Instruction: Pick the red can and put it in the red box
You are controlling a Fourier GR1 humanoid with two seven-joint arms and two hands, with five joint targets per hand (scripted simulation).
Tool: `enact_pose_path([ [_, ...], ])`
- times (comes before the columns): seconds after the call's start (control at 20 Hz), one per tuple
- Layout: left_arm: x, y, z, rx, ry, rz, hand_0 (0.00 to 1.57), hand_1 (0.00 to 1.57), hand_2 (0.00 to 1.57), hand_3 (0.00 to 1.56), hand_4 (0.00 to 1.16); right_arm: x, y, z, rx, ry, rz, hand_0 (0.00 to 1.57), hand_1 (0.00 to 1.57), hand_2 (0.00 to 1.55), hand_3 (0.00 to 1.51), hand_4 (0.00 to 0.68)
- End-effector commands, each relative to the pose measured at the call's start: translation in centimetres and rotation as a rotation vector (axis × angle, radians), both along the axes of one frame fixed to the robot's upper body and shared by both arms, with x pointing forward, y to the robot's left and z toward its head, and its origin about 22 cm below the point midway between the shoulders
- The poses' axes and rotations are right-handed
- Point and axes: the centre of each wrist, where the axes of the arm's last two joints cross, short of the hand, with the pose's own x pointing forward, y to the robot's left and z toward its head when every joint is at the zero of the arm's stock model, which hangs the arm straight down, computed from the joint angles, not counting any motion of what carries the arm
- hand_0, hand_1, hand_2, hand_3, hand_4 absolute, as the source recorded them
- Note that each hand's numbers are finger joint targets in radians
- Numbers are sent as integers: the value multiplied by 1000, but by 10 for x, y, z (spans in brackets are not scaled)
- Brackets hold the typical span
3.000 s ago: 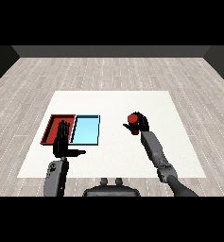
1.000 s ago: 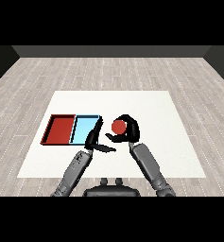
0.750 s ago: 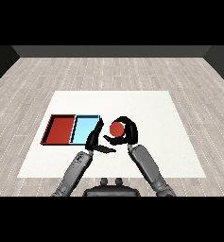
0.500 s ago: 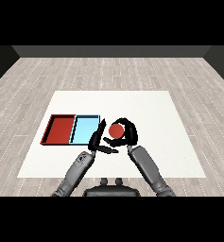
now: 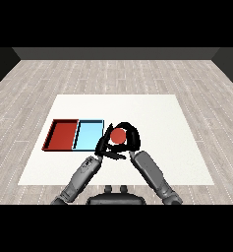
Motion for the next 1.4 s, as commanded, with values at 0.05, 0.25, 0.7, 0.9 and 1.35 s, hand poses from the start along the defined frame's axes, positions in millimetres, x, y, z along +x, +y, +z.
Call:
enact_pose_path([
  [0.05,9,-11,-1,-13,8,-2,0,0,0,0,0,-1,16,10,24,-5,14,1515,1515,1457,1416,660],
  [0.25,17,1,3,-22,23,-47,0,0,0,0,0,1,25,0,25,0,22,1513,1513,1456,1422,656],
  [0.7,7,-18,-6,-42,38,75,0,0,0,0,661,-7,29,6,2,2,42,1512,1512,1461,1403,642],
  [0.9,-5,-11,6,-68,85,183,1571,1571,1571,1521,1129,-15,13,-5,1,7,47,1530,1530,1459,1393,652],
  [1.35,-4,-21,-10,-28,43,207,1571,1571,1553,1473,1127,-4,22,9,8,-6,38,1485,1485,1445,1392,644],
])
